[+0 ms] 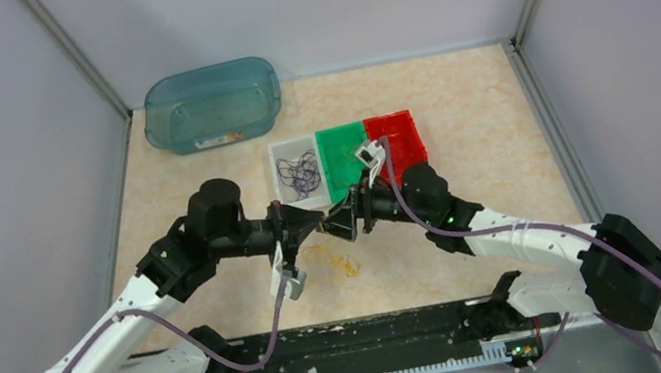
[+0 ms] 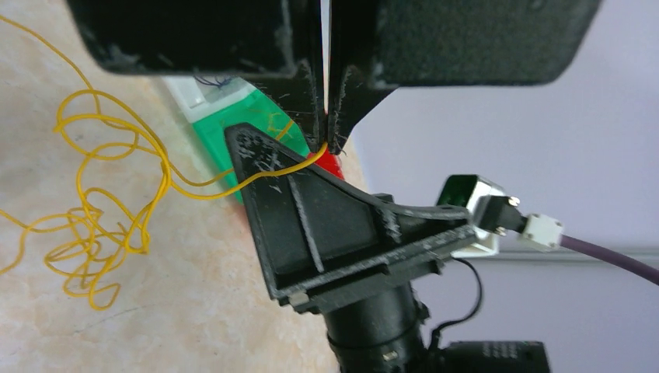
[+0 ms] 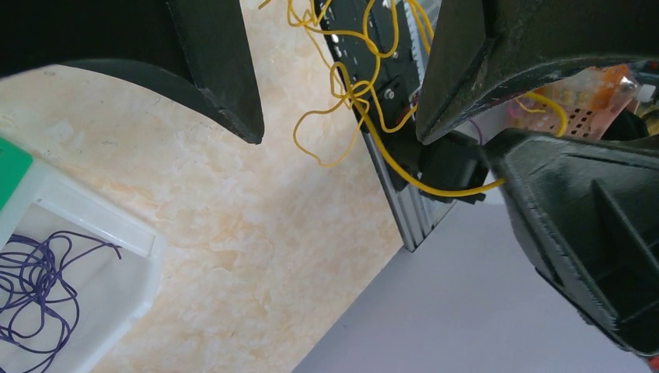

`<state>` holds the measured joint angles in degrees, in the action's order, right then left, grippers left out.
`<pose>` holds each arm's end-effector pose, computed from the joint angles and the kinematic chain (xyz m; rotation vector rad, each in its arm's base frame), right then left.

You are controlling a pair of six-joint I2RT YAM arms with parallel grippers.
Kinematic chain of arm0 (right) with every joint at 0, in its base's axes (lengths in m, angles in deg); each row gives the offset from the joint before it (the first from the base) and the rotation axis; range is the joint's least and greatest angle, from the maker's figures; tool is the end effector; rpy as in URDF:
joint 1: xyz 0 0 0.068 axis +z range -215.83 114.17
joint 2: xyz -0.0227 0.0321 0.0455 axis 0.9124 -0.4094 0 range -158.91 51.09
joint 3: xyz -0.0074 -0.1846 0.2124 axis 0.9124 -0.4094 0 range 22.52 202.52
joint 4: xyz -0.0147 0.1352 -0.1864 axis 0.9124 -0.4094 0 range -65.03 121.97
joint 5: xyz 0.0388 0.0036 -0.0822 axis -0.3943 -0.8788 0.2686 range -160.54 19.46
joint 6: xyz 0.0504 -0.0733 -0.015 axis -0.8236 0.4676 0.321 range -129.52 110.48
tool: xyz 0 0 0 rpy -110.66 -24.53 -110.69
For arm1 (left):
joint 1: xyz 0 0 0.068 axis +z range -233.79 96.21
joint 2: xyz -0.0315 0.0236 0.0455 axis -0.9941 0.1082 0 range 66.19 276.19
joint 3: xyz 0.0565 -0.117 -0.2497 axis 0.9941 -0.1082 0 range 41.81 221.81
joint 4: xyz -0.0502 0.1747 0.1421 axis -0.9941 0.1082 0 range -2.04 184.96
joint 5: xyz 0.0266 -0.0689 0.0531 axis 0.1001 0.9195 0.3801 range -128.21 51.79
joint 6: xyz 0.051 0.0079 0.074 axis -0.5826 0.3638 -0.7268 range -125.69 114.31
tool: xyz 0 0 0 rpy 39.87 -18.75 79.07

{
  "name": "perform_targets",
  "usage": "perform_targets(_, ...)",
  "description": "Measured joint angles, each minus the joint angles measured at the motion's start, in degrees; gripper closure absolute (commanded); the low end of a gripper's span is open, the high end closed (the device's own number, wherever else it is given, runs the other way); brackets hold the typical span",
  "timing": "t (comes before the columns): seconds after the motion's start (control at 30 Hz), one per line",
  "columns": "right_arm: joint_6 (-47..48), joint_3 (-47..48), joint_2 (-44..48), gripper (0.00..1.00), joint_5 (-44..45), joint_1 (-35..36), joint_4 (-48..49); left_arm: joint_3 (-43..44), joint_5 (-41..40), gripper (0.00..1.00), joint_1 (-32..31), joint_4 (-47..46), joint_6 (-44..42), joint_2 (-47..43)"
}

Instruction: Untangle the cables

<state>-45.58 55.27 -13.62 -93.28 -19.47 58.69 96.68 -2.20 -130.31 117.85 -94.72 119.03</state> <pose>0.1588 0.2115 0.2855 -0.4992 1.7935 1.3778 0.0949 -0.1690 0.3334 1.9251 0.3793 -0.1627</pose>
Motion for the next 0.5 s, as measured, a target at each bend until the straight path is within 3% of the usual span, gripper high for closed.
perform_targets(0.5, -0.11, 1.81, -4.44, 0.38, 10.12, 4.11, 1.46, -1.38, 3.15, 1.0, -1.27, -15.91, -0.07, -2.34)
